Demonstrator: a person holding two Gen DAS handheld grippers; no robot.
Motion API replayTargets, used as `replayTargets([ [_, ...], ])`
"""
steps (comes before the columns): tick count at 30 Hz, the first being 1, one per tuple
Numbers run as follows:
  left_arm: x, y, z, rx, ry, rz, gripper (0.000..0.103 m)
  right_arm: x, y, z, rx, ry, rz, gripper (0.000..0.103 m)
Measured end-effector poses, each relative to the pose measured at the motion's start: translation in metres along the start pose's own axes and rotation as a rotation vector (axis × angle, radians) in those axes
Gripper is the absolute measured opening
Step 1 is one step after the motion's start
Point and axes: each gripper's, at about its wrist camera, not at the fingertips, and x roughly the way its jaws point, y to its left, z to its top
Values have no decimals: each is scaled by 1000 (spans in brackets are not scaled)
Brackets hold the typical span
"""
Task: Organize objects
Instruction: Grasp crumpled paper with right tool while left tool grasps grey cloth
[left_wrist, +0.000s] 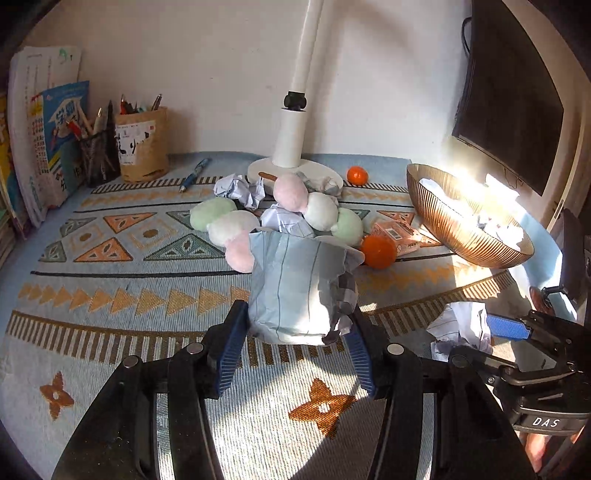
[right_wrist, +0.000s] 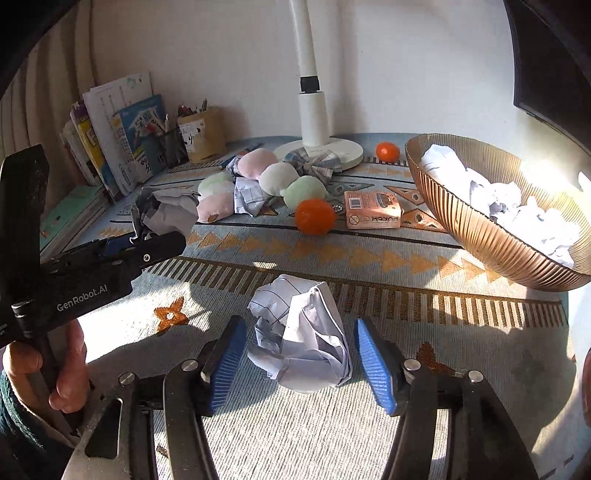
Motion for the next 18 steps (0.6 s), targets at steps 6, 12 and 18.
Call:
replayTargets([
  [6,3,2,-2,-22,11,-22,50,7,1,-2,38,37,-3,71],
  [12,3,2,-2,-23,12,-23,50,23,-1,9,94,82,1,62],
  [18,0,-1,-2,0,3,0,50,7,3,4,70,37,-19,48],
])
